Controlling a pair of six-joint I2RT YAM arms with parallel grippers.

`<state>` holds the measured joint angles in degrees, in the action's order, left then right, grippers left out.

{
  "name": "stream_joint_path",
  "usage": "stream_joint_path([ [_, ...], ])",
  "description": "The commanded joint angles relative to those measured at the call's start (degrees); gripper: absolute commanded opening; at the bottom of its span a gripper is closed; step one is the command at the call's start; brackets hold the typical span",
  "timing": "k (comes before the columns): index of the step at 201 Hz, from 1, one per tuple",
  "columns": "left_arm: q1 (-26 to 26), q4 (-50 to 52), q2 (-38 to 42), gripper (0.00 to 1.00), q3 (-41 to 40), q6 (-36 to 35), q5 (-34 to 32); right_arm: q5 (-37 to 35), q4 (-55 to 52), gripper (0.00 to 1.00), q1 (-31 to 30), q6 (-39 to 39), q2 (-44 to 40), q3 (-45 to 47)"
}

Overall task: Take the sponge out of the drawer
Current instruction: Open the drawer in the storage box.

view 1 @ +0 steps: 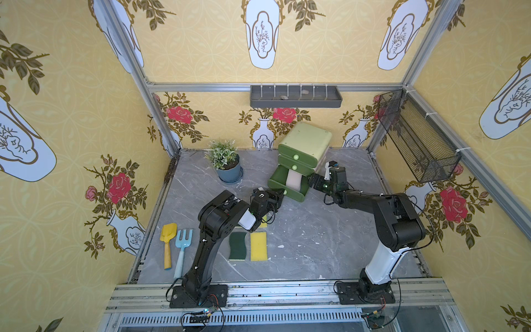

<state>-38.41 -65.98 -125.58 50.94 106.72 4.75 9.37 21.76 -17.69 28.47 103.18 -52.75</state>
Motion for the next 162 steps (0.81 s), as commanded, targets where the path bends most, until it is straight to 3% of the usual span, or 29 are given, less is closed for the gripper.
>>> stream_joint_path([
  [1, -0.1, -1.7, 0.3, 0.41, 0.4, -1.3, 0.4, 0.2, 2.9, 0.97, 0.0, 0.1, 0.2, 0.2],
  [55, 0.0, 4.8, 3.7, 0.53, 1.9, -6.5, 0.2, 0.9, 3.2, 0.98, -0.1, 0.3, -0.1, 0.4],
  [162, -0.1, 15.7, 10.2, 0.63, -1.6, -9.8, -2.3, 1.4, 3.1, 0.98, -0.1, 0.4, -0.3, 0.7],
])
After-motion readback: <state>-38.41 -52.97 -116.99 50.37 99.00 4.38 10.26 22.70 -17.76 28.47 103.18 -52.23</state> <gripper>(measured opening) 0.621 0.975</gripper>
